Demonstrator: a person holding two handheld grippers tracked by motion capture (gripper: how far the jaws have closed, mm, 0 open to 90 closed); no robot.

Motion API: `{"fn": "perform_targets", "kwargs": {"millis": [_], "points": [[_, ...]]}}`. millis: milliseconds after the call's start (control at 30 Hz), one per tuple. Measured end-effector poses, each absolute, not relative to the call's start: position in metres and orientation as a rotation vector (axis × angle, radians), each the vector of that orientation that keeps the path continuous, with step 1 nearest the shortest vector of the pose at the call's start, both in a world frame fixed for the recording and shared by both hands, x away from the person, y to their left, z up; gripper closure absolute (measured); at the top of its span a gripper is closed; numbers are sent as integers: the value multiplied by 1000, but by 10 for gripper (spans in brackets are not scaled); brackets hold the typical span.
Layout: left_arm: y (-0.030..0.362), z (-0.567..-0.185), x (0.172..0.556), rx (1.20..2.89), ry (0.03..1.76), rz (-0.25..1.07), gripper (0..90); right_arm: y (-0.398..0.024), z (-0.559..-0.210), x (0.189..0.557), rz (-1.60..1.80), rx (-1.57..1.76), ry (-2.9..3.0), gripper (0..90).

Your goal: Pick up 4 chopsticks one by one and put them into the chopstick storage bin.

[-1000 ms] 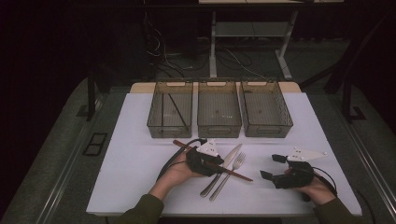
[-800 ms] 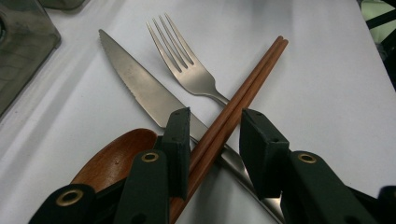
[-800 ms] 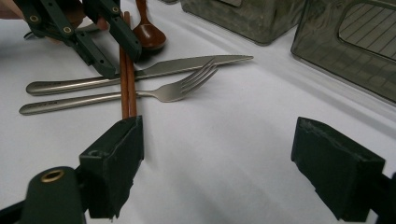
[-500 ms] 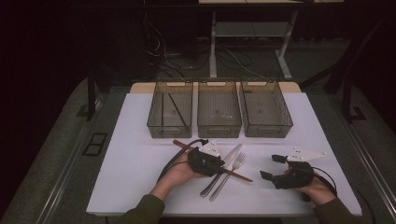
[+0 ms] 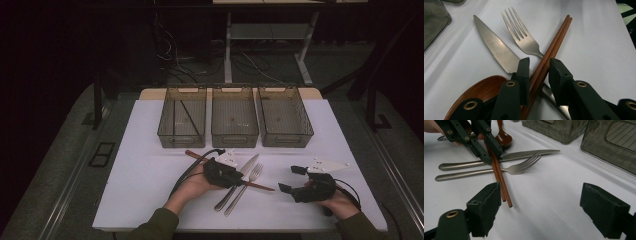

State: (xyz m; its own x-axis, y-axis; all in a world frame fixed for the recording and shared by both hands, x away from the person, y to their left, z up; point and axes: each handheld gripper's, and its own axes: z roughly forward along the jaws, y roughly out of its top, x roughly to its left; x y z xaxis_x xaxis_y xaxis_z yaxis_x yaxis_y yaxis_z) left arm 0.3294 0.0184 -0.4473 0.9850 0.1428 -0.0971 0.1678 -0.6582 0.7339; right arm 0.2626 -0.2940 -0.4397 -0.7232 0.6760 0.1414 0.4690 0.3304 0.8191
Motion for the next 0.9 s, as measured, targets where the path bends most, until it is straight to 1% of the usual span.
{"fn": "perform_targets", "kwargs": {"millis": [767, 900], "points": [[-5, -446, 319, 2311, 168, -54, 710, -294, -439, 262, 1349, 1035, 2368, 168], [-5, -446, 318, 2314, 164, -54, 680, -294, -439, 262, 1349, 1035, 2368, 168]]}}
